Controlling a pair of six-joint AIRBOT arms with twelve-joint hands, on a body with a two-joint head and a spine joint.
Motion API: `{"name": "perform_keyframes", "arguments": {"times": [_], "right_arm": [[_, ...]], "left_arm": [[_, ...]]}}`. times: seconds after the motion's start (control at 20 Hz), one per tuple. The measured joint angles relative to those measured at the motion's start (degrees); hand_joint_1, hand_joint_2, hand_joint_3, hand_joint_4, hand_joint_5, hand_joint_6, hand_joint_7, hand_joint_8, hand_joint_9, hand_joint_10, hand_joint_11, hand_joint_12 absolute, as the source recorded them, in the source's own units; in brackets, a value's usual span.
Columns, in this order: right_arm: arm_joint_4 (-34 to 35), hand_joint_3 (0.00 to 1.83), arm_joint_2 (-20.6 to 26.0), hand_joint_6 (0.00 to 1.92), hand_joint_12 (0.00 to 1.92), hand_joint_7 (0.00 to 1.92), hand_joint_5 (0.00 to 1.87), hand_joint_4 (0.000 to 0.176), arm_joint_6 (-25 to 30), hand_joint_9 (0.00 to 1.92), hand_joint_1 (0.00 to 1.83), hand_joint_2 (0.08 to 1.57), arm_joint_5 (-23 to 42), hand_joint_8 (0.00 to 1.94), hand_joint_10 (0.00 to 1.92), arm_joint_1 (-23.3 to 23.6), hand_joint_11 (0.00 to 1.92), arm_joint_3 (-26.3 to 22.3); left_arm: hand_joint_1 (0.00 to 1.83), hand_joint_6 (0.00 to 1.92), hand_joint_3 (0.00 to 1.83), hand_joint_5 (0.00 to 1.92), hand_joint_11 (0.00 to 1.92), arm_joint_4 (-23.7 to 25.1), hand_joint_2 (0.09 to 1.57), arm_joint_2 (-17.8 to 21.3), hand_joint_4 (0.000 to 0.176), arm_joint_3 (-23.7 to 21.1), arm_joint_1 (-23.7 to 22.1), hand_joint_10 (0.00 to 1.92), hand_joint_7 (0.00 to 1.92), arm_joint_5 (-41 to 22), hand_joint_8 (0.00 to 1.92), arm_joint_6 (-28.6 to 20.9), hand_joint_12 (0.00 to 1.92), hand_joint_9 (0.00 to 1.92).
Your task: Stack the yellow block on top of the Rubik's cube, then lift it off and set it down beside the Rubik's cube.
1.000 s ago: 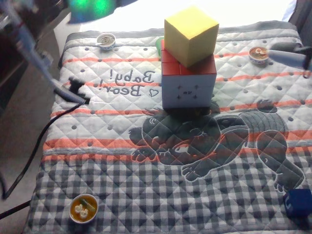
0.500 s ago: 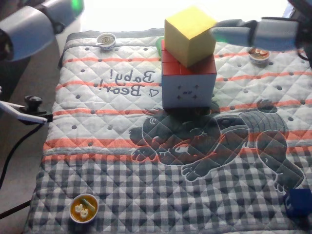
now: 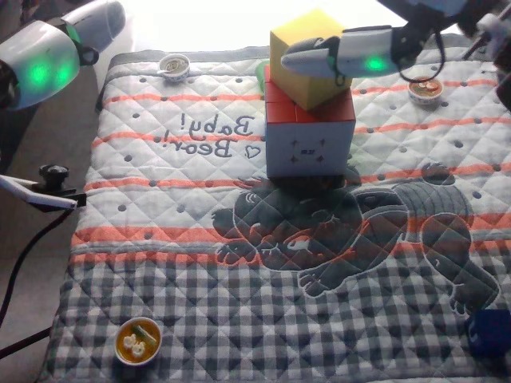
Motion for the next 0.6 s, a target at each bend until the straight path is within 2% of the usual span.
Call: {"name": "perform_keyframes", "arguments": {"times": [0.1, 0.2, 0.25, 0.3, 0.4, 0.45, 0.5, 0.6], "right_arm": [[0.0, 0.0, -1.3, 0.02, 1.46, 0.0, 0.06, 0.0, 1.4, 0.07, 0.49, 0.89, -1.7, 0.0, 0.03, 0.0, 0.0, 1.4], [0.0, 0.0, -3.1, 0.01, 1.17, 0.01, 0.05, 0.0, 2.8, 0.06, 0.51, 0.88, -4.3, 0.0, 0.03, 0.0, 0.0, 3.5], [0.0, 0.0, -3.5, 0.01, 1.06, 0.02, 0.05, 0.0, 2.8, 0.05, 0.49, 0.84, -5.3, 0.0, 0.04, 0.0, 0.0, 3.9], [0.0, 0.0, -4.0, 0.01, 0.9, 0.0, 0.02, 0.0, 2.8, 0.02, 0.47, 0.82, -6.3, 0.0, 0.02, 0.0, 0.0, 4.1], [-0.4, 0.0, -4.5, 0.02, 0.84, 0.09, 0.09, 0.0, 3.4, 0.11, 0.41, 0.78, -7.8, 0.01, 0.04, 0.0, 0.0, 4.6], [-0.3, 0.0, -4.6, 0.03, 1.18, 0.16, 0.16, 0.0, 3.7, 0.2, 0.49, 0.81, -8.3, 0.02, 0.07, 0.0, 0.0, 4.7], [-0.3, 0.01, -4.9, 0.03, 1.4, 0.21, 0.17, 0.0, 4.1, 0.26, 0.55, 0.84, -8.8, 0.03, 0.09, 0.0, 0.0, 5.2], [-0.2, 0.02, -5.0, 0.02, 1.43, 0.3, 0.23, 0.0, 4.2, 0.41, 0.72, 0.99, -9.5, 0.03, 0.14, 0.0, 0.24, 5.6]], "left_arm": [[1.01, 1.6, 0.0, 0.55, 0.02, 0.0, 1.36, -0.1, 0.0, 0.0, 0.0, 1.03, 0.43, 0.0, 0.77, 0.0, 1.69, 0.24], [1.0, 1.62, 0.0, 0.54, 0.05, -0.2, 1.36, -0.1, 0.0, -0.2, 0.3, 1.02, 0.44, 0.5, 0.78, 0.0, 1.66, 0.26], [1.05, 1.64, 0.0, 0.61, 0.05, -0.3, 1.37, -0.1, 0.0, -0.2, 0.4, 1.04, 0.44, 0.5, 1.47, 0.0, 1.67, 0.27], [1.06, 1.67, 0.0, 0.61, 0.04, -0.2, 1.38, -0.1, 0.0, -0.2, 0.4, 1.07, 0.42, 0.7, 1.63, 0.0, 1.71, 0.26], [1.07, 1.64, 0.0, 0.63, 0.05, -0.3, 1.37, -0.1, 0.0, -0.2, 0.4, 1.13, 0.43, 1.0, 1.66, 0.0, 1.76, 0.25], [1.08, 1.6, 0.0, 0.66, 0.06, -0.2, 1.36, -0.1, 0.0, -0.3, 0.4, 1.17, 0.44, 1.0, 1.65, 0.0, 1.77, 0.26], [1.09, 1.59, 0.0, 0.66, 0.06, -0.4, 1.36, -0.1, 0.0, -0.6, 0.4, 1.18, 0.45, 1.2, 1.64, 0.0, 1.75, 0.27], [1.09, 1.59, 0.0, 0.67, 0.07, 0.0, 1.36, -0.1, 0.0, -0.7, 0.4, 1.23, 0.44, 1.5, 1.65, 0.0, 1.74, 0.28]]}}
